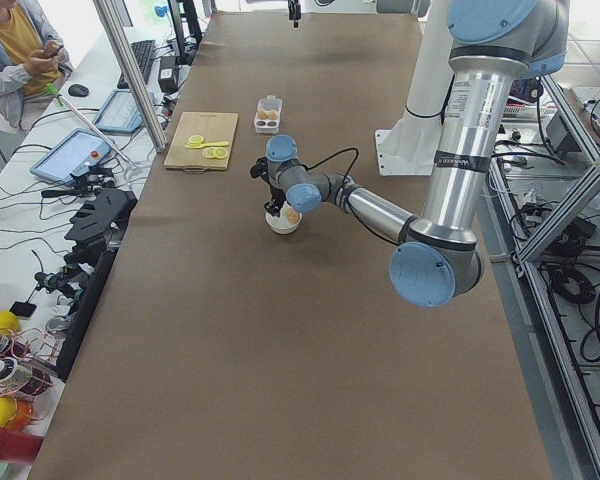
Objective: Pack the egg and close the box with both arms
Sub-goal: 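Move the left gripper down into the white bowl over the egg, then close the left gripper on the brown egg and lift it out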
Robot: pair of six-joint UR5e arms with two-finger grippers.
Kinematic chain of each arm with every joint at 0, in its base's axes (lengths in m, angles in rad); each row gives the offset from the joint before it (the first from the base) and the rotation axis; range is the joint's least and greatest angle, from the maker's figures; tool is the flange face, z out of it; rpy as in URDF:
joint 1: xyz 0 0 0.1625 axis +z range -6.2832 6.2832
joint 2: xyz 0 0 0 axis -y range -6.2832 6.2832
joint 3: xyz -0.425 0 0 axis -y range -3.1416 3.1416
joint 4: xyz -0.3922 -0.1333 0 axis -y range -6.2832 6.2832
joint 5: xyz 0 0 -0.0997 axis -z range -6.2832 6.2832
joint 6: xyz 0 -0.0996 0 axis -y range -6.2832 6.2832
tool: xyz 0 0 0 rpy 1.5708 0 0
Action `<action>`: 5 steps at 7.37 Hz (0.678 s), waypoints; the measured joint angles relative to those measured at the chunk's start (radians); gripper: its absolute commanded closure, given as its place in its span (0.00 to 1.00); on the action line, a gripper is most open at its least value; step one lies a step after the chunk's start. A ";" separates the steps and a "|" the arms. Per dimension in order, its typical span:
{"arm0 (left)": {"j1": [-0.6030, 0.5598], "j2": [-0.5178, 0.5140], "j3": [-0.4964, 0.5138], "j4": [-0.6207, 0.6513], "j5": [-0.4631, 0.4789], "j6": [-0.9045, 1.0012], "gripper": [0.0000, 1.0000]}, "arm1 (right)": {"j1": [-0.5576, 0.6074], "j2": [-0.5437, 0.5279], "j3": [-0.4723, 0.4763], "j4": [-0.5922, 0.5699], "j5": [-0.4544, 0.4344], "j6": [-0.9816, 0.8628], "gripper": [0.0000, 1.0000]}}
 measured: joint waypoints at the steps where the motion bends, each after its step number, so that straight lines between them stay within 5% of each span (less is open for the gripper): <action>1: 0.009 -0.002 0.006 -0.001 -0.001 -0.001 0.40 | 0.000 0.000 0.000 0.000 0.000 0.000 0.01; 5: 0.024 -0.027 0.048 -0.004 0.000 -0.002 0.41 | 0.000 -0.001 -0.002 0.000 0.000 0.001 0.01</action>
